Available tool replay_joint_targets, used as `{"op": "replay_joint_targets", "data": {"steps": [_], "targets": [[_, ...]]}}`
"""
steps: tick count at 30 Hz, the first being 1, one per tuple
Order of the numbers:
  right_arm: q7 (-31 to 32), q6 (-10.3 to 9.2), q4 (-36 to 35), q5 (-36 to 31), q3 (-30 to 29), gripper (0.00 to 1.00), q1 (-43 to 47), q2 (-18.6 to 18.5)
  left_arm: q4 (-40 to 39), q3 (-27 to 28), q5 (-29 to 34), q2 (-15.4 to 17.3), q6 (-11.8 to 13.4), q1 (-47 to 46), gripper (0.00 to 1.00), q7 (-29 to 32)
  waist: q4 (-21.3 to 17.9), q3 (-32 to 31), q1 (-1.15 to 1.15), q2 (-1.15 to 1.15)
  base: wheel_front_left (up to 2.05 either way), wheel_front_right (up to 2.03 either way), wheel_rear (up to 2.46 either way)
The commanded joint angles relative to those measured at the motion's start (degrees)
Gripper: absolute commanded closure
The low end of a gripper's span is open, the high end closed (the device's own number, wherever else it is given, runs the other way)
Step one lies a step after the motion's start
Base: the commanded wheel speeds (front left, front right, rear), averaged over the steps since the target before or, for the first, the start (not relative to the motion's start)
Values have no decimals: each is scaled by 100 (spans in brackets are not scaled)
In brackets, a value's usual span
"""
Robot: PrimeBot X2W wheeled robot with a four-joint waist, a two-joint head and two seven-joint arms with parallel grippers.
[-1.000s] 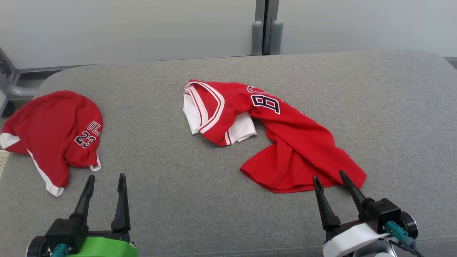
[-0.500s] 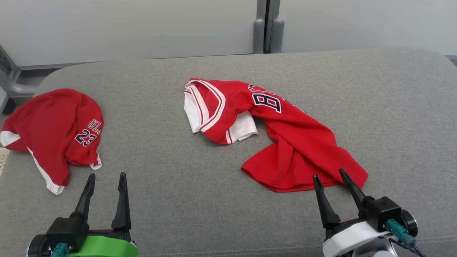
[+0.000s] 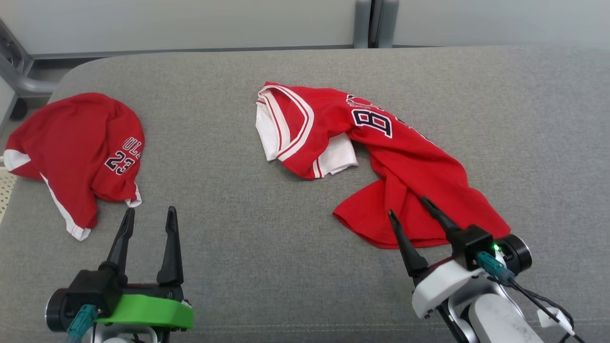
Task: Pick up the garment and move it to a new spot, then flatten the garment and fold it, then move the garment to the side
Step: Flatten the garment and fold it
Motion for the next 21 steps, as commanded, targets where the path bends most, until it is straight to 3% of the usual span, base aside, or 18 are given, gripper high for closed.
{"op": "replay_joint_targets", "data": {"steps": [1, 9, 21], "targets": [[77, -2, 156, 10, 170, 0, -270, -128, 24, 5, 59, -66, -61, -137, 0, -20, 125, 181, 0, 0, 0, 0, 0], [457, -2, 1227, 363, 1287, 0, -1665, -598, 126, 84, 190, -390, -359, -538, 0, -20, 535, 669, 0, 0, 0, 0, 0], [774, -4, 2715, 964, 2416, 0, -3238, -475, 346, 251, 367, -789, -716, -849, 0, -20, 1006, 1031, 0, 0, 0, 0, 0]]}}
